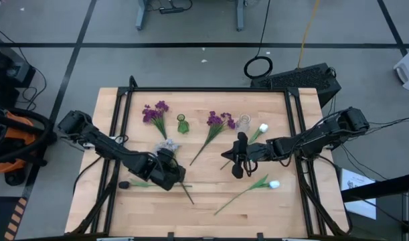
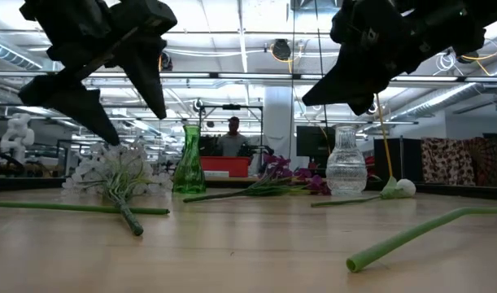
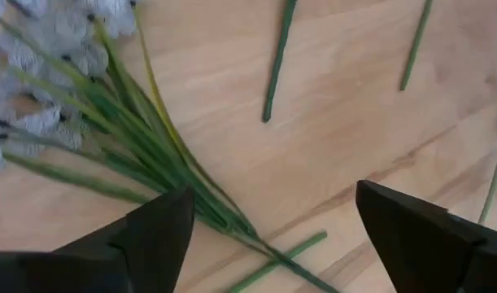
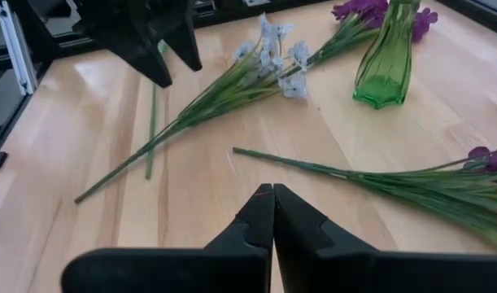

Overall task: Sort flowers into vase by color
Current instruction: Move the white flowers to the right of the table

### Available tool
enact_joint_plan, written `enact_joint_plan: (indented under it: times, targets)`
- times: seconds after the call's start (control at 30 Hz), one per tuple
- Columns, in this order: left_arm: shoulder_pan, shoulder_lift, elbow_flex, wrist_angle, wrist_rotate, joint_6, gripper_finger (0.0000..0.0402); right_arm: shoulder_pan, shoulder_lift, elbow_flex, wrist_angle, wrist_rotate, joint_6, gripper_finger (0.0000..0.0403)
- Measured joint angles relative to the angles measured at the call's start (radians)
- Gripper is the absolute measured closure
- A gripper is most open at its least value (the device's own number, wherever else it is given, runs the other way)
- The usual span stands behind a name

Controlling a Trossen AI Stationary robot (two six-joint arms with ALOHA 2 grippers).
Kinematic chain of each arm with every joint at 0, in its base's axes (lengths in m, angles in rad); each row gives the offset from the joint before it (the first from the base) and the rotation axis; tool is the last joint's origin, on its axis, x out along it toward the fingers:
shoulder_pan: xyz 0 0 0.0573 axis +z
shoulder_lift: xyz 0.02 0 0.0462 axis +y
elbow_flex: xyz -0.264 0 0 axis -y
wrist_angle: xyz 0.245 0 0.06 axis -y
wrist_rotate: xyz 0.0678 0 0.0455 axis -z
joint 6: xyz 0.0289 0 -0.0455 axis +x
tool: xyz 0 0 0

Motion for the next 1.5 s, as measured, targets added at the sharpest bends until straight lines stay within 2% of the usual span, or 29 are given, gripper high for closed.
enact_joint_plan:
  times: [0.43, 0.67, 1.0, 1.2, 1.5]
  targets:
    - [0.011, 0.089, 0.0, -0.023, 0.12, -0.2, 0.0049, 0.0, 0.0, 0.0, 0.018, 0.001, -0.023, 0.0403]
    - [0.017, 0.138, 0.0, -0.037, 0.073, -0.349, 0.0049, 0.0, 0.0, 0.0, 0.039, 0.002, -0.029, 0.0403]
    - [0.069, 0.176, 0.0, -0.043, 0.072, -0.324, 0.0055, 0.0, 0.0, 0.0, 0.038, 0.002, -0.013, 0.0403]
    - [0.092, 0.176, -0.015, -0.043, 0.055, -0.319, 0.0118, 0.0, 0.0, 0.0, 0.038, 0.002, -0.011, 0.0403]
    - [0.103, 0.176, -0.048, -0.044, 0.081, -0.317, 0.0279, 0.0, 0.0, 0.0, 0.036, 0.002, -0.01, 0.0403]
